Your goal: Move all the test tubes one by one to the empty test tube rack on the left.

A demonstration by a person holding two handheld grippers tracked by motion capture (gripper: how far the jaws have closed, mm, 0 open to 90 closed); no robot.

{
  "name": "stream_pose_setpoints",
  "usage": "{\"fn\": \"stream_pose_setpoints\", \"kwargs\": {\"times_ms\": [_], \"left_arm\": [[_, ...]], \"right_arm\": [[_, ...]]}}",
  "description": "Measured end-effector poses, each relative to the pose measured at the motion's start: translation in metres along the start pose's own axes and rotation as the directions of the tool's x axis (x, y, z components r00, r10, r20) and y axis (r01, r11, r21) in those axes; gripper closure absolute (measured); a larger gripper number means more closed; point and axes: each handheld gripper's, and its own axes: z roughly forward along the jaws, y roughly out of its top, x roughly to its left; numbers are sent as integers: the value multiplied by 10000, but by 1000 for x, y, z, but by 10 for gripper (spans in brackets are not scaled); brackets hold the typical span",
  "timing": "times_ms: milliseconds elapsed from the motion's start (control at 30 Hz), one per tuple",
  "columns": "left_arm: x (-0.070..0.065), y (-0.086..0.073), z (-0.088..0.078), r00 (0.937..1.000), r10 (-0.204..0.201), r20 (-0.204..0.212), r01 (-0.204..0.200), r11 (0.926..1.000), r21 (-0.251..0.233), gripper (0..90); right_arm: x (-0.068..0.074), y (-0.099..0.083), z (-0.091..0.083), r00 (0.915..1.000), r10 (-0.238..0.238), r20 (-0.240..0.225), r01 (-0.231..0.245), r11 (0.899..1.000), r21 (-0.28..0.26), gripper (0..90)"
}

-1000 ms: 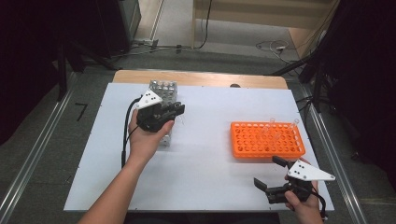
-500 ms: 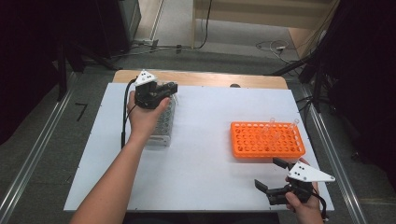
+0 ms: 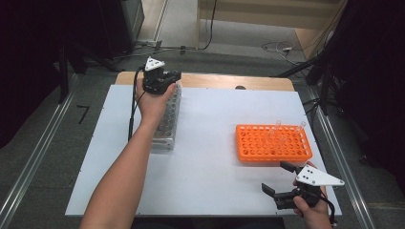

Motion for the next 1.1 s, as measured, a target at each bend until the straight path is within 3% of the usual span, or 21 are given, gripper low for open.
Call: {"fn": "stream_pose_setpoints", "kwargs": {"times_ms": [267, 500, 600, 767, 1000, 1100], "left_arm": [[13, 0, 18, 9966, 104, -818, -103, 9999, 12, 757], [23, -3, 28, 9924, -10, -1234, 27, 9999, 134, 757], [25, -4, 31, 9934, -3, -1144, 11, 10000, 69, 757], [25, -10, 40, 9935, 194, -1120, -136, 9986, 519, 757], [27, -17, 49, 9941, -61, -1082, 162, 9956, 922, 757], [27, -19, 52, 9918, 22, -1279, 134, 9926, 1210, 756]], "right_arm": [[-4, -1, -4, 9998, 177, 78, -176, 9998, -64, 0], [-5, -2, -4, 9997, 245, 90, -244, 9997, -72, 0], [-5, -2, -4, 9997, 252, 20, -252, 9996, -103, 0], [-5, -2, -3, 9997, 240, 18, -240, 9997, -42, 0], [-6, -3, -3, 9997, 264, 1, -264, 9996, -58, 0], [-6, -3, -3, 9996, 280, -8, -280, 9996, -73, 0]]}}
